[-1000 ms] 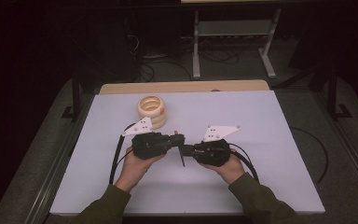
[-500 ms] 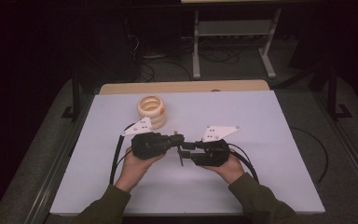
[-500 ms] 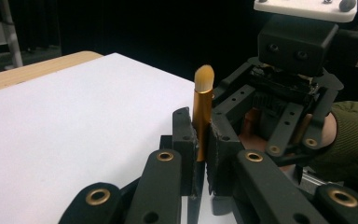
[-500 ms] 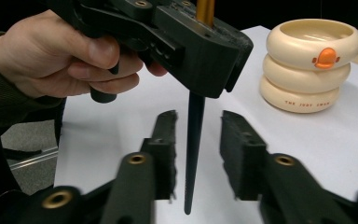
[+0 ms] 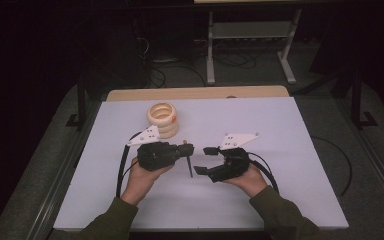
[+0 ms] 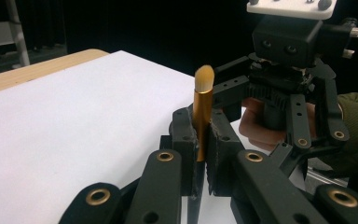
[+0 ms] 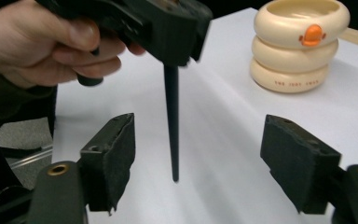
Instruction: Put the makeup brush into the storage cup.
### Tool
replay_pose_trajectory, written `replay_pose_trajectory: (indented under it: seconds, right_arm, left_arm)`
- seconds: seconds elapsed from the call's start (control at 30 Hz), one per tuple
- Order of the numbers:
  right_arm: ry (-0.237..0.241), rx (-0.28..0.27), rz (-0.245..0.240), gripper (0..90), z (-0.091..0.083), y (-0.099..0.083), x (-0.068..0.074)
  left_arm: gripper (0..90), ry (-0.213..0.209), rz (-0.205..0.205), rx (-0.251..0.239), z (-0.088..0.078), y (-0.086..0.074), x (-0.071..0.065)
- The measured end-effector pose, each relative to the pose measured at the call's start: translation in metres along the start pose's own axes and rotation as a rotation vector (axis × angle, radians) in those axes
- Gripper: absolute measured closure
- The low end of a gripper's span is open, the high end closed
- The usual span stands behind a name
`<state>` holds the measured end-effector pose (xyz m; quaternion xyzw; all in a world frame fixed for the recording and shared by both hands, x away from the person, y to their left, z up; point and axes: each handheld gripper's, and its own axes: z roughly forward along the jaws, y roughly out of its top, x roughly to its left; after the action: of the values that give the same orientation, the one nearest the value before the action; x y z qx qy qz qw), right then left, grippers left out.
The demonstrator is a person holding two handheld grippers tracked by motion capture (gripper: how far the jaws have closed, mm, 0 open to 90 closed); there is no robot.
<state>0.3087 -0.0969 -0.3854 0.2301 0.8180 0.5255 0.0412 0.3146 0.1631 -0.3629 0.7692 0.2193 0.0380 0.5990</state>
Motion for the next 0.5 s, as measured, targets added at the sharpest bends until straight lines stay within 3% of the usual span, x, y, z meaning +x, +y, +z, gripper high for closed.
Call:
replay_pose_trajectory:
  seconds: [0.13, 0.5]
  right_arm:
    - [-0.023, 0.038, 0.006, 15.3, -0.001, -0.002, -0.001]
    - [-0.067, 0.039, 0.018, 13.6, -0.012, -0.01, -0.005]
  left_arm:
    - [83.7, 0.005, 0.001, -0.001, -0.003, 0.001, 0.001]
    - [83.9, 0.02, 0.002, 0.005, -0.01, 0.002, 0.003]
